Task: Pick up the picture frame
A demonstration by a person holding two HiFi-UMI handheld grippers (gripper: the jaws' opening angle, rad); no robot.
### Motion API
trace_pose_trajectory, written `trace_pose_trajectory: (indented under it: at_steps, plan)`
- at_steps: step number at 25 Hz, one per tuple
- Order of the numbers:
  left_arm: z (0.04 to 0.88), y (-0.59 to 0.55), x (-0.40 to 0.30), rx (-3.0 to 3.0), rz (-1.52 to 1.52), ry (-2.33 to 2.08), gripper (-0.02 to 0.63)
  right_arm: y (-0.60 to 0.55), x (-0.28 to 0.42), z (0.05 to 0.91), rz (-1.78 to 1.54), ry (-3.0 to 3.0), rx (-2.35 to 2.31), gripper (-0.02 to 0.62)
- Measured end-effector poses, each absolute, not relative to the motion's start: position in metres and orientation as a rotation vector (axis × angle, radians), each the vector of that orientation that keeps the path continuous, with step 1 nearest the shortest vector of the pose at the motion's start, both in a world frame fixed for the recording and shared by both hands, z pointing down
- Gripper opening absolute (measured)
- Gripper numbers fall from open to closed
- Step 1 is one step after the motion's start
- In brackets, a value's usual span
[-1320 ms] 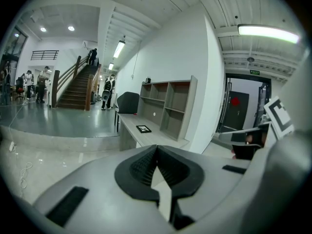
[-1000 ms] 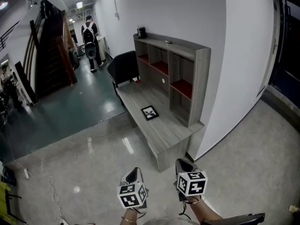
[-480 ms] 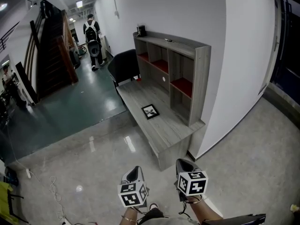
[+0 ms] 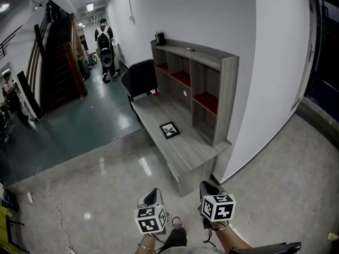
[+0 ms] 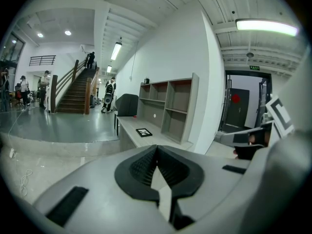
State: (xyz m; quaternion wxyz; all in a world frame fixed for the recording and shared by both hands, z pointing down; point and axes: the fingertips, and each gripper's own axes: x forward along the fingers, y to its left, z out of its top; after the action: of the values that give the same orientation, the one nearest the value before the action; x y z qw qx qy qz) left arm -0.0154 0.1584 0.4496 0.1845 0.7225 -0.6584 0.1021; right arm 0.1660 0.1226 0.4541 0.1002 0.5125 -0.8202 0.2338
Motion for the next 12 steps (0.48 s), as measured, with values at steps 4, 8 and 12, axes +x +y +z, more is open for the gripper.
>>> trace_pose_trajectory:
  at_steps: [4,8,12]
  plan:
    - [0.446,0.144,-0.024,2.044,0.262,-1.871,0.014,0.108,0.157,0.452,0.675,-2.432,1.513,0.032]
    - [0.445,0.124,-0.035,2.045,0.257,-1.895,0.014,0.091,0.142,0.453,0.668,-2.436,1.489,0.032]
    - [0.445,0.104,-0.047,2.044,0.250,-1.903,0.014,0.072,0.123,0.454,0.654,-2.455,1.451,0.032]
